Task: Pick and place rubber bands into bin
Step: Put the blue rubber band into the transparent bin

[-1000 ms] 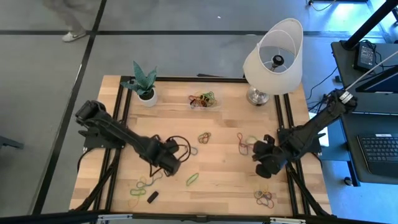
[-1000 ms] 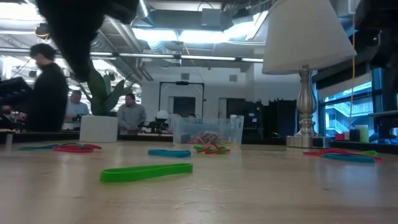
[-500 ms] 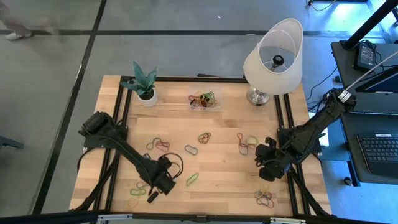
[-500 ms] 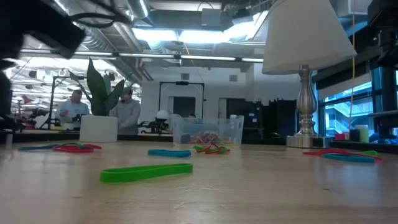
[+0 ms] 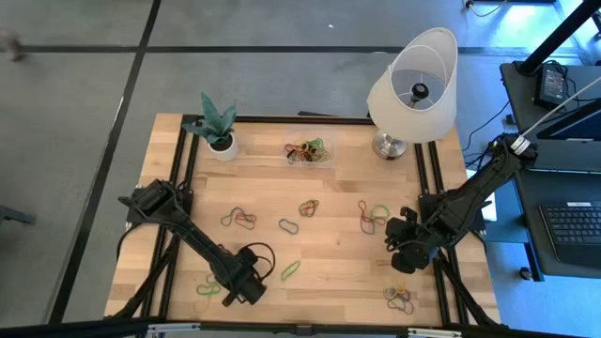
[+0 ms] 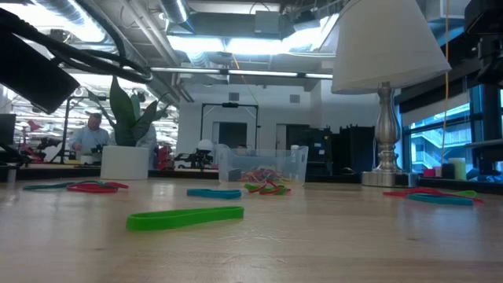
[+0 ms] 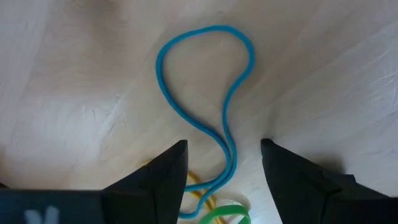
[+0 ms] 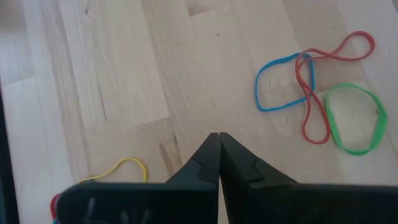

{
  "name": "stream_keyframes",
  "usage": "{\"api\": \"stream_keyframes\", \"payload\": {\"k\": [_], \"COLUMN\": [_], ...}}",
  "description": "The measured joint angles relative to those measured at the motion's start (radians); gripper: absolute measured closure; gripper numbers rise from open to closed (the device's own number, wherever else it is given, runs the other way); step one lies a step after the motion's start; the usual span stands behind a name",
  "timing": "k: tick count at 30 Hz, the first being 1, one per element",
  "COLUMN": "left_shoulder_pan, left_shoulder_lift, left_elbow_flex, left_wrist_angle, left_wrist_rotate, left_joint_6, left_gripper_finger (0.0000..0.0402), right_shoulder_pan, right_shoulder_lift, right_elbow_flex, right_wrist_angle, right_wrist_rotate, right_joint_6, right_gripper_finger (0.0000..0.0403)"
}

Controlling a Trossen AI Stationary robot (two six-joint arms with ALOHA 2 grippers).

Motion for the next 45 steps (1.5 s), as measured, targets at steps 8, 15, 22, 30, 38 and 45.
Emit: {"api": "stream_keyframes", "payload": {"k": [8, 15, 22, 30, 38, 45], "left_shoulder_pan": [0.006, 0.022, 0.027, 0.088, 0.256, 0.506], "left_shoulder_lift": [0.021, 0.019, -0.087, -0.261, -0.395, -0.443], "left_elbow_flex": [-0.001, 0.003, 0.107, 0.185, 0.201, 0.201], "left_wrist_angle": [0.031, 0.043, -0.140, -0.292, -0.297, -0.179], "left_wrist_rotate": [0.011, 0.035, -0.122, -0.292, -0.491, -0.554], "left_joint_6": [0.002, 0.007, -0.055, -0.003, 0.258, 0.686], "left_gripper_finger": [0.0275, 0.0392, 0.0399, 0.0399, 0.0399, 0.0399], "right_shoulder_pan": [0.000, 0.000, 0.000, 0.000, 0.000, -0.002], "right_shoulder_lift": [0.000, 0.000, 0.000, 0.000, 0.001, 0.001], "right_elbow_flex": [0.000, 0.000, 0.000, 0.000, 0.000, 0.000], "right_wrist_angle": [0.001, 0.003, 0.008, 0.021, 0.021, 0.027], "right_wrist_rotate": [0.000, 0.001, 0.001, 0.001, 0.001, 0.013], "right_joint_6": [-0.004, -0.023, -0.025, -0.023, -0.019, 0.031], "right_gripper_finger": [0.0396, 0.0396, 0.0396, 0.0396, 0.0396, 0.0396]}}
